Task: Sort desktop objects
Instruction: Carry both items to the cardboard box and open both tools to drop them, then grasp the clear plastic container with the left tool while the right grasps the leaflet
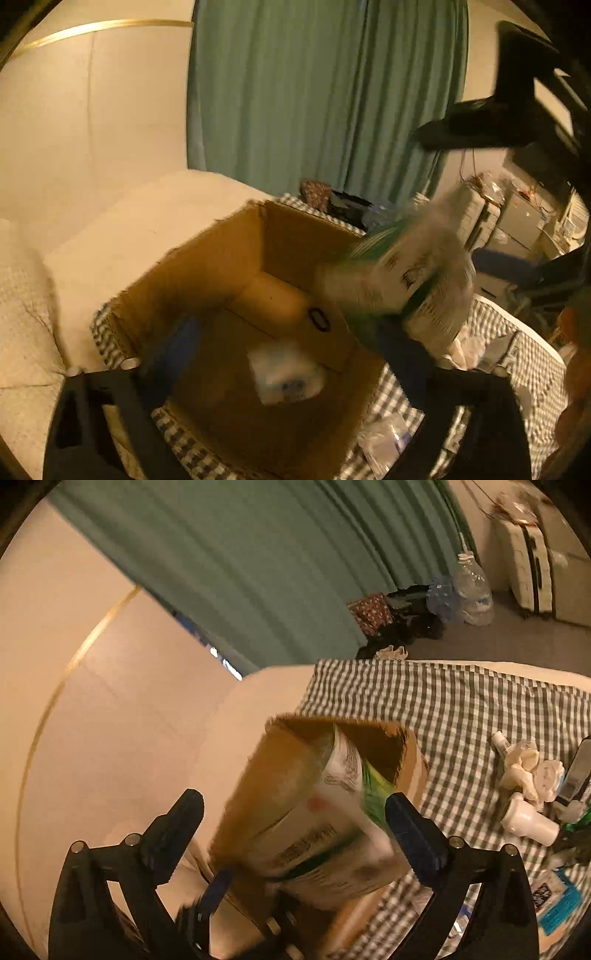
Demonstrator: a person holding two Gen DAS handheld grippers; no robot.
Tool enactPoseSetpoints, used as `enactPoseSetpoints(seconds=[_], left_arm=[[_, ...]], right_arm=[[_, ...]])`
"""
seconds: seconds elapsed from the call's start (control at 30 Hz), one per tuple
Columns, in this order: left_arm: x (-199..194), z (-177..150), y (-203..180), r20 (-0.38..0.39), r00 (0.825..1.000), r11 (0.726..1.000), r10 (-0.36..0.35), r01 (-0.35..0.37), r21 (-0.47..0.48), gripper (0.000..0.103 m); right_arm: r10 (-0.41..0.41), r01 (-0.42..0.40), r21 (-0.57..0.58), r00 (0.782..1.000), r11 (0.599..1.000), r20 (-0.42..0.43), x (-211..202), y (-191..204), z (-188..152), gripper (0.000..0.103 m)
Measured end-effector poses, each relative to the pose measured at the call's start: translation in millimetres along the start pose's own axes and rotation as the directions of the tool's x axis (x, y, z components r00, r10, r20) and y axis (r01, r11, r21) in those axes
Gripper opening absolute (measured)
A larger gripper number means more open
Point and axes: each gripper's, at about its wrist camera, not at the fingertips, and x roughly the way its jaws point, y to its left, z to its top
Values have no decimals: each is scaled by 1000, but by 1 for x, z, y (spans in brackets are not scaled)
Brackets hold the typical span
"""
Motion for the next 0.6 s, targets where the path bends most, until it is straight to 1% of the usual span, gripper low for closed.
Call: enactPoseSetpoints(seconds=[0.07,0.1,0.17,0.23,0.3,0.33,0.37,0.43,0.47,0.5,0.57,0.6], left_arm=[[0,1,-1,-8,999,1000,-31,31,-3,101],[0,3,-1,-11,999,999,-33,33,-8,101],[-6,4,-3,-2,999,999,-36,36,-12,101],[-16,5,-10,2,999,998,-55,55,-5,101],[-26,7,-20,7,996,996,-87,87,5,101],[-33,7,-29,11,993,993,-119,119,23,101],[-37,7,-37,6,989,988,-147,147,40,103],[-48,2,-65,-31,976,972,-214,216,97,103],[-52,-4,-79,-53,970,963,-237,242,119,103],[-53,-12,-92,-84,962,952,-261,271,146,103],[-50,-32,-117,-145,947,931,-288,312,189,103],[-49,-43,-131,-169,945,929,-281,312,201,103]], right_arm=[[-7,6,18,998,1000,65,-19,-4,5,99],[-17,16,15,995,1000,96,-28,-5,6,99],[-57,58,-1,988,998,145,-53,-8,8,99],[-94,98,-13,980,995,174,-80,-10,7,99],[-127,135,-23,969,991,213,-118,-10,-3,99],[-145,155,-27,963,988,229,-130,-12,-8,100],[-177,191,-35,954,981,244,-145,-19,-15,101],[-240,263,-52,934,963,264,-172,-33,-32,101],[-281,307,-58,921,950,269,-183,-43,-43,101],[-332,359,-55,902,932,276,-195,-56,-59,101],[-393,419,-48,881,907,264,-202,-81,-86,102],[-416,440,-42,873,897,255,-204,-93,-97,102]])
